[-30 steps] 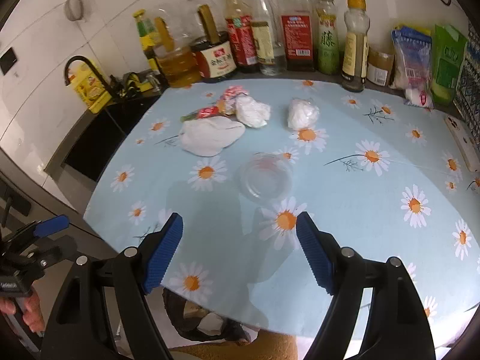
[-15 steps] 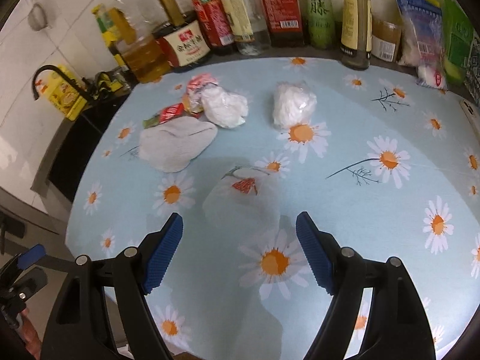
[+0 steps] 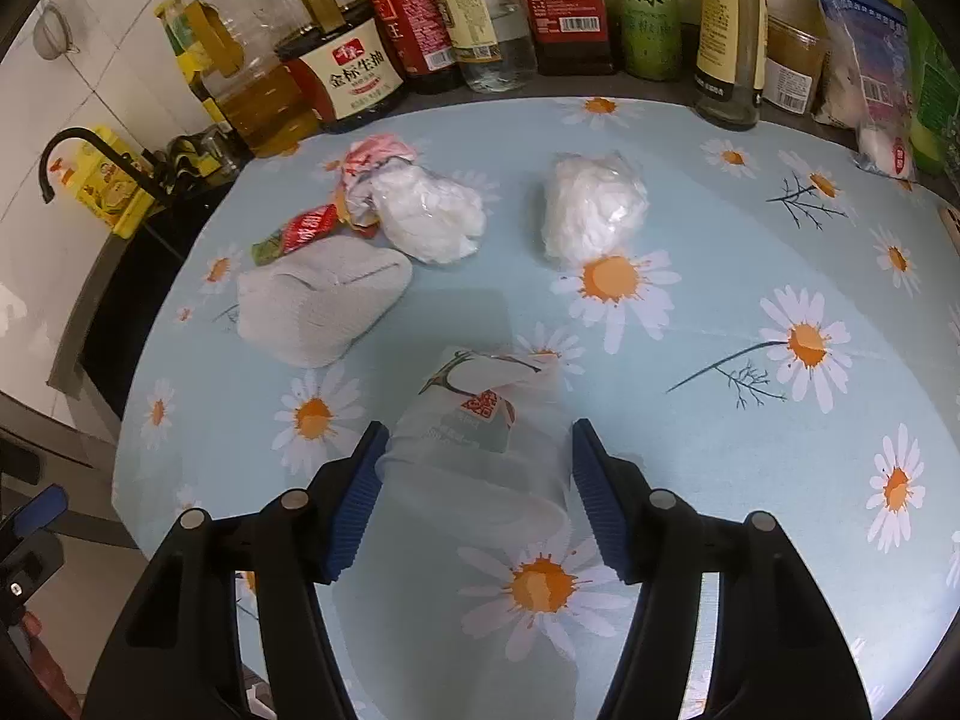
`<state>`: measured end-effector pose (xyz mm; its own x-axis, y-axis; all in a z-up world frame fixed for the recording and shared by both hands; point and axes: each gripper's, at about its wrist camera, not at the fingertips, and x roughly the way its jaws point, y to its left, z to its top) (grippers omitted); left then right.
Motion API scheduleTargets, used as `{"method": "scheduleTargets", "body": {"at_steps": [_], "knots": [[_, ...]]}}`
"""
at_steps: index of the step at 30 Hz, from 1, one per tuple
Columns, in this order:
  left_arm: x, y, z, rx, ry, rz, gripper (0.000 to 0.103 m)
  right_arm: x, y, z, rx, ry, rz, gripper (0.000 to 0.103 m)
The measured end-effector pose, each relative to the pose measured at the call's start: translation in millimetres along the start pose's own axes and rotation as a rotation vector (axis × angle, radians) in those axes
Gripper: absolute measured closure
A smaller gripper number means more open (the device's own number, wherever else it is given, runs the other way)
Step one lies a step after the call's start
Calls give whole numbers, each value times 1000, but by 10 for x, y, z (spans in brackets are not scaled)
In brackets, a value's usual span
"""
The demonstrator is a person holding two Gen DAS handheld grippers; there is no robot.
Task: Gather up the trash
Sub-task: 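Reach the right gripper to the clear plastic container and close on it, then grasp the grey knit cloth with the left gripper while the right gripper holds the container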
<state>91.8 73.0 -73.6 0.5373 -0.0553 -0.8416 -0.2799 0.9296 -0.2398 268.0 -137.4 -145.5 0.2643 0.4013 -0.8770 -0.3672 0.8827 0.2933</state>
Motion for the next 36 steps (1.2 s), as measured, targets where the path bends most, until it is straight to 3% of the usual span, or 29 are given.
{"method": "scheduleTargets", "body": {"at_steps": [15, 26, 36], "knots": [[225, -326, 252, 72, -5, -33, 15, -455, -94, 5, 1, -62, 52, 41], [714, -585, 591, 114, 31, -30, 15, -628, -411, -66, 14, -61, 74, 41], [1288, -779, 868, 150, 83, 22, 15, -684, -720, -41, 2, -60, 77, 41]]}}
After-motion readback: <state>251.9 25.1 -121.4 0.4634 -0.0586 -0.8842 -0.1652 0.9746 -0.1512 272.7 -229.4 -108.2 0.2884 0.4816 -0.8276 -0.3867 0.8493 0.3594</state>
